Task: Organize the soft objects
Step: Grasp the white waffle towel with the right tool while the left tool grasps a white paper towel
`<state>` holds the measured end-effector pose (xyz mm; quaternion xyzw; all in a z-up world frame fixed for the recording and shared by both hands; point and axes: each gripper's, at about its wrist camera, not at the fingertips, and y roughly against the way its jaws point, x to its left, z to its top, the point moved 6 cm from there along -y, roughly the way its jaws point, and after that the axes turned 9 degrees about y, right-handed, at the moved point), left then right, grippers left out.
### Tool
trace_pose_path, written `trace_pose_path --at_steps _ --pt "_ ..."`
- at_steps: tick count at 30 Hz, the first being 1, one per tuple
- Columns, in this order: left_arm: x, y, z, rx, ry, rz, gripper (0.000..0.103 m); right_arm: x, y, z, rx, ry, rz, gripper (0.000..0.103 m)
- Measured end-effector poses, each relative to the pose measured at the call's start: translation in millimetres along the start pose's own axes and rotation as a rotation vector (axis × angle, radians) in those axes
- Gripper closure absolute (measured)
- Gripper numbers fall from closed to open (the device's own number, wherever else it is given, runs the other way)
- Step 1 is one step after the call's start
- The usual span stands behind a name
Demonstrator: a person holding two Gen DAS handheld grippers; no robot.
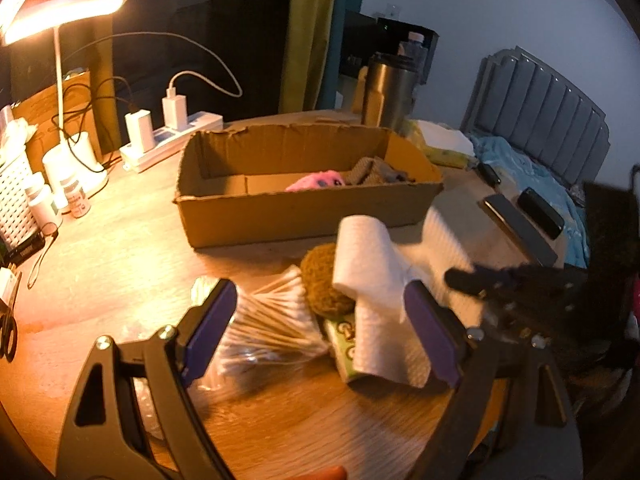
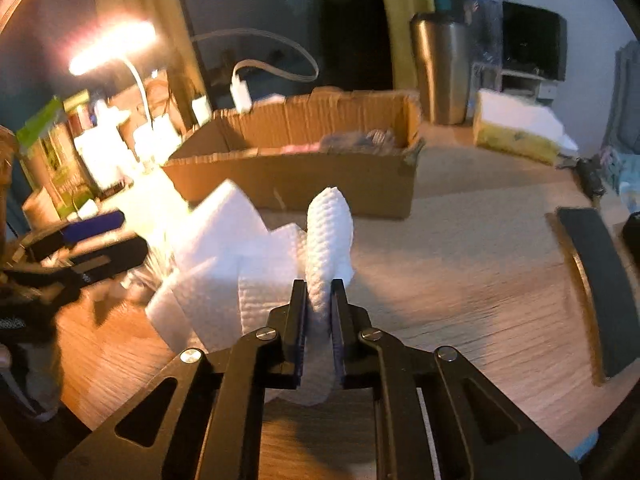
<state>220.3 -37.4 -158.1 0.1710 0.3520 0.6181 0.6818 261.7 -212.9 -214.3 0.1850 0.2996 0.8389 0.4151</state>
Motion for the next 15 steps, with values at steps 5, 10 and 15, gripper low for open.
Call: trace_pose_path --at_steps 5,10,15 --pt "-12 -8 -1 0.013 -0.031 0.01 0.016 -15 22 7 -0.065 -0.033 0.001 0.09" --pt "-25 -20 -2 0.028 -0.066 0.036 0.016 -29 28 4 -0.08 -0.047 -0.014 0.09" --pt "-34 -23 2 0.015 -0.087 0.045 0.016 -48 32 -3 -0.082 -0.078 -0.033 0.09"
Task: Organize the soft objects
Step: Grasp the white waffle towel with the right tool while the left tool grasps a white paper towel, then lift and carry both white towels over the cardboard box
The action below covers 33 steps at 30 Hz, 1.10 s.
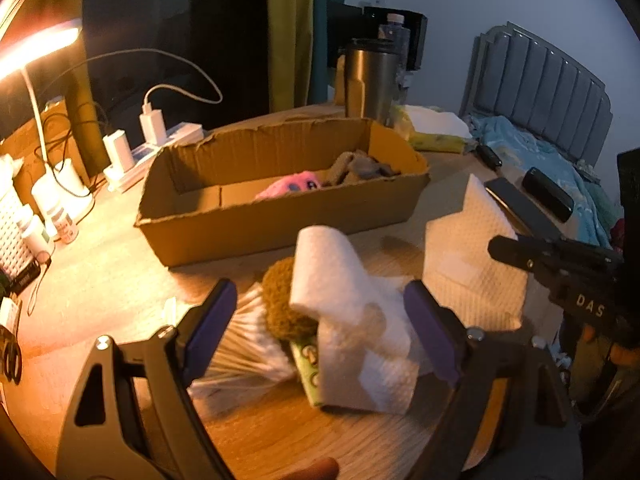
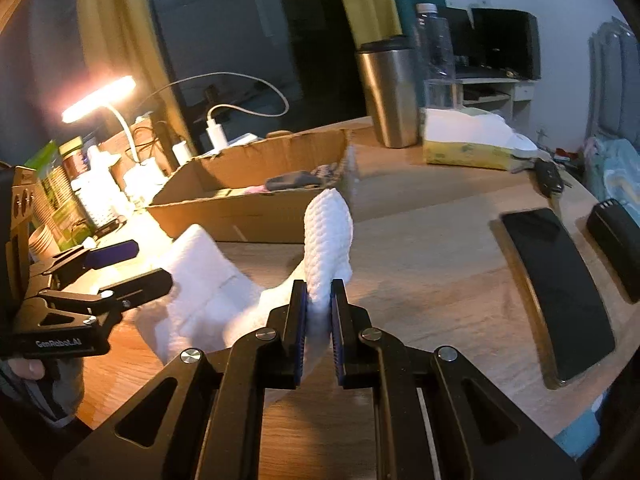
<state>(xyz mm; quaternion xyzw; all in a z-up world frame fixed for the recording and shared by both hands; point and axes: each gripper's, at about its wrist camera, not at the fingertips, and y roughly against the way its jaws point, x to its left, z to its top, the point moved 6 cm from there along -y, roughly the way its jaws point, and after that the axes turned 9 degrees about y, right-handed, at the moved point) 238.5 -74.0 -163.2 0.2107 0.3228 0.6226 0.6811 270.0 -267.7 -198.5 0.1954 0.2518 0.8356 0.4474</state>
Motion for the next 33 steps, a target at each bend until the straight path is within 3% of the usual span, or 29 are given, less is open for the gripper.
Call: trace_pose_path --at_steps 7,9,11,12,18,19,23,33 --pt "-20 -9 2 -0.012 -0.081 0.015 0.017 -23 2 -9 0.008 -0.035 -0.024 0.09" --pt "-22 -17 2 0.005 -0.094 0.028 0.026 -28 2 -12 0.01 -0.041 -0.026 0.09" --pt "-23 -23 0 0.023 -0.098 0.038 0.046 -29 1 -13 0.014 -0.044 -0.026 0.09" --pt "-23 -25 0 0.03 -0.1 0.039 0.05 -29 1 -14 0.015 -0.046 -0.027 0.09" --pt "-28 -31 -9 0.08 -0.121 0.019 0.067 -29 -1 -14 0.015 -0.046 -0.025 0.09" --pt "-28 -30 -10 0.082 -0.123 0.016 0.079 -28 -1 -13 0.015 -0.045 -0.026 0.09" --pt "-30 -27 -11 0.084 -0.124 -0.007 0.09 -26 0 -11 0.012 -0.041 -0.03 0.09" --pt "-31 -10 1 0.062 -0.092 -0.099 0.091 -17 12 6 -0.02 -0.016 -0.037 0.09"
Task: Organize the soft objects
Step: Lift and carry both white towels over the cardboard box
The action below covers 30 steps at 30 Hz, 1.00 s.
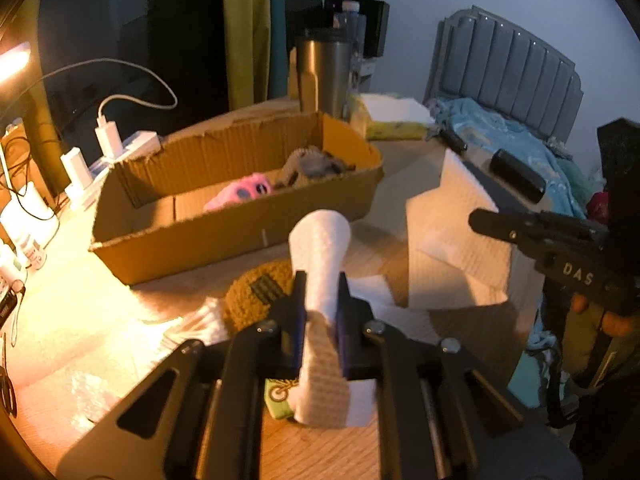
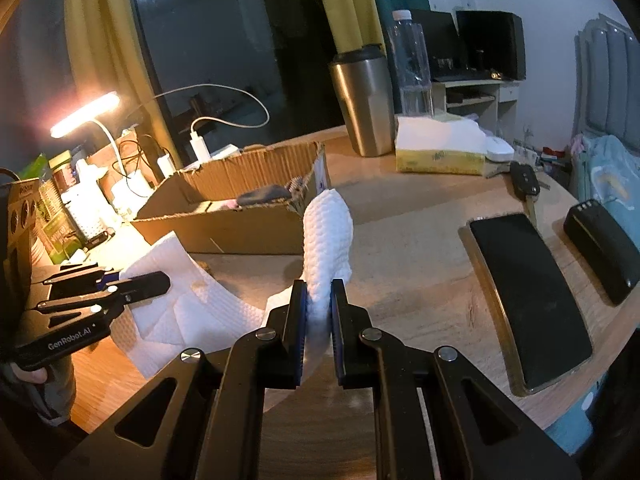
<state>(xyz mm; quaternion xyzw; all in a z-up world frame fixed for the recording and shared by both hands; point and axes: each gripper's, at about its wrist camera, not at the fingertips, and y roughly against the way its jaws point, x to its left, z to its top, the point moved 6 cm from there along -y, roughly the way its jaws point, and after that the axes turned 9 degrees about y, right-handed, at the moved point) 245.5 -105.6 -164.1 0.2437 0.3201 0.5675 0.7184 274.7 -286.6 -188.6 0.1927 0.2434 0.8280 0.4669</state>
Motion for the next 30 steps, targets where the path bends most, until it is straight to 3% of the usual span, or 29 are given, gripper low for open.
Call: trace_pose_path --at_steps 17,30 --pt "12 48 49 -0.149 0.022 -0.055 0.091 18 18 51 -0.073 0.068 -0.014 0.09" --pt "27 62 87 -0.228 0.033 -0.07 0.091 28 17 94 -0.124 0.125 -0.025 0.09"
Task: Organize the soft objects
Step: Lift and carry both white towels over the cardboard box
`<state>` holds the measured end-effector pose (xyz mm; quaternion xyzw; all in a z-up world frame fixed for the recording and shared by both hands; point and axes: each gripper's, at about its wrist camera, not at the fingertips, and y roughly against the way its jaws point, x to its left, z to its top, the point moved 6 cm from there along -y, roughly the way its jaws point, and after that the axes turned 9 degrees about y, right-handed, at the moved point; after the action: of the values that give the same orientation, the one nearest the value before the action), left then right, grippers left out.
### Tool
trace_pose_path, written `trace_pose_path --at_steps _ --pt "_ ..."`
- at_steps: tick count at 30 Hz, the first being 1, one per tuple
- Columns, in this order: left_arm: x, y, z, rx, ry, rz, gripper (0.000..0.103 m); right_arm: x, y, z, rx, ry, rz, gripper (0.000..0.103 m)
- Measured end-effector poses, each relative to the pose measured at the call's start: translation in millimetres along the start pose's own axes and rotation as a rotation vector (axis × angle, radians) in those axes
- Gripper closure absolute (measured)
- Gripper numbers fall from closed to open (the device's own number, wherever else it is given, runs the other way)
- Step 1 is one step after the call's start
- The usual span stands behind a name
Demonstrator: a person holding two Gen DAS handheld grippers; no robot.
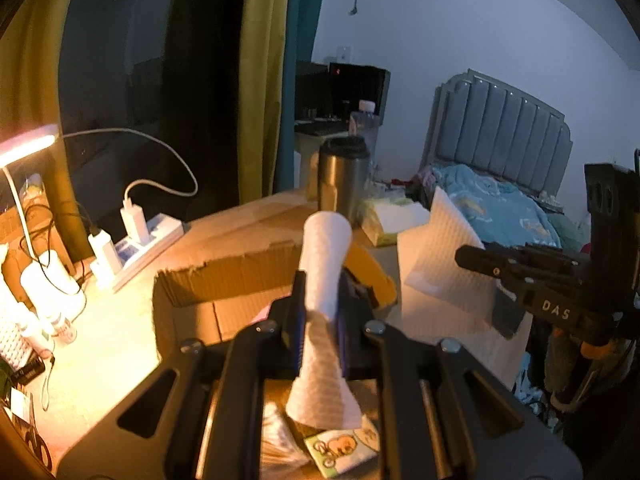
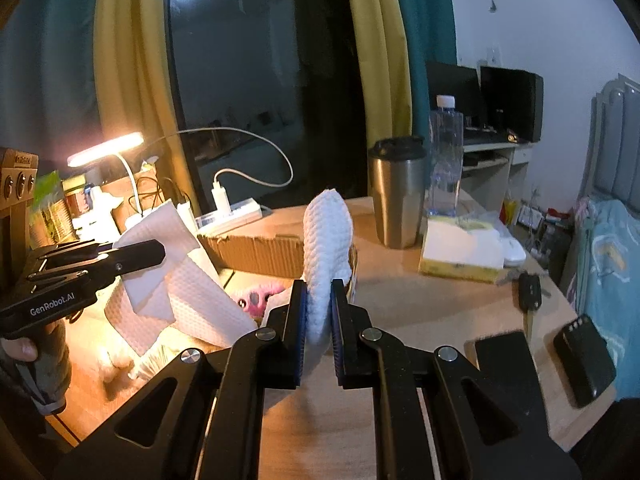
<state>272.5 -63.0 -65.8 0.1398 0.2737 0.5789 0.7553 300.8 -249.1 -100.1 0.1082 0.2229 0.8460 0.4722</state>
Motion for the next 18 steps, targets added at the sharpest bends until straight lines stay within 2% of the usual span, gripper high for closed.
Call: trace_pose_path --at_steps 10,18 --pt "4 -3 32 -0.062 -0.006 -0.024 0.091 0 -12 31 -0.032 0.031 -0.003 0.09" --pt "10 -24 42 -0.06 0.019 -0.039 0.091 0 -33 40 -0.021 0.041 0.005 0.09"
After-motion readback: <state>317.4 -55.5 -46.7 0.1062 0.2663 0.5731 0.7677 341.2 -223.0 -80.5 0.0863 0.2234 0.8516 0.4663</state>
